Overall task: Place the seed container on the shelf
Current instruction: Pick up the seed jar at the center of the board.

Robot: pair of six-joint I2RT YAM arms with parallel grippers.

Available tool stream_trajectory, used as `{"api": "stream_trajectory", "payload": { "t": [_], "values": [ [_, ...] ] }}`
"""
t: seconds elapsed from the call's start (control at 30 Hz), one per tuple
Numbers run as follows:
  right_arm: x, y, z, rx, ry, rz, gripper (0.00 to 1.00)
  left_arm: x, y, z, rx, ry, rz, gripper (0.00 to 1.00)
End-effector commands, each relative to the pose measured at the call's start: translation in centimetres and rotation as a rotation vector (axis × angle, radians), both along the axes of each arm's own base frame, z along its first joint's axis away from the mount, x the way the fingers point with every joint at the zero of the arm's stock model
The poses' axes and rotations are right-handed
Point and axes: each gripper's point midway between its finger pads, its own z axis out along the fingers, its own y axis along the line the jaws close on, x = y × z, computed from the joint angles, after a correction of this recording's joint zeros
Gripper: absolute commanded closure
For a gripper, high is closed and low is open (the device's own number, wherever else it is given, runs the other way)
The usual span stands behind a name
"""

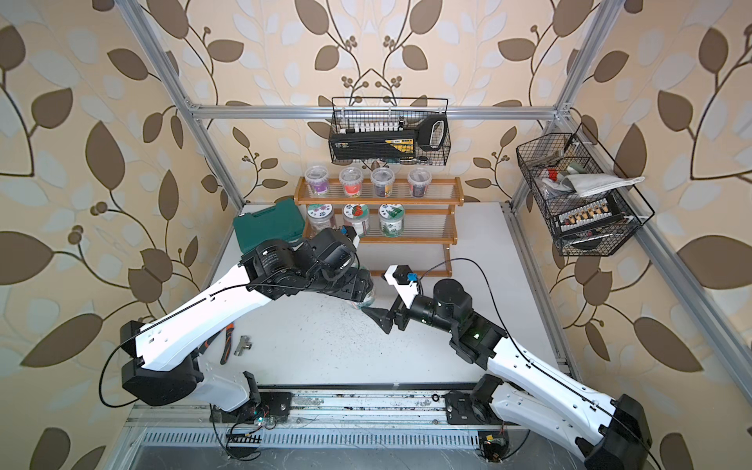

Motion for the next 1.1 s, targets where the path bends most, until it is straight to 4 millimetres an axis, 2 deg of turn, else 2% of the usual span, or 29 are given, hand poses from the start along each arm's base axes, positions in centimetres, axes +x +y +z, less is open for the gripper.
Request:
{"api": "stream_trajectory", "payload": {
  "t": [0.0, 0.03, 0.27, 0.77, 0.97, 1.07],
  "values": [
    [1.5, -0.1, 0.6, -0.025, -0.123, -0.109, 0.01, 0.5, 0.1, 0.9, -0.039, -0.036, 0.026, 0.38],
    [1.4, 0.2, 0.6, -0.028, -0.14, -0.113, 0.01, 0.2, 0.6, 1.9, -0.068, -0.052, 0.027, 0.38],
    [1.6, 2.4, 0.3, -0.025, -0.234, -0.135, 0.01, 0.1, 0.6, 2.2, -0.095, -0.065, 0.024, 0.38],
    [1.8, 3.4, 2.0, 0.075, -0.213, -0.157, 0.01, 0.3, 0.5, 1.6, -0.096, -0.072, 0.024, 0.38],
    [2.3, 2.8, 2.2, 0.084, -0.199, -0.204, 0.01, 0.3, 0.0, 1.5, -0.104, -0.066, 0.018, 0.38],
    [2.6, 2.6, 2.0, 0.078, -0.197, -0.227, 0.04, 0.3, -0.1, 1.8, -0.115, -0.068, 0.013, 0.38]
  ]
}}
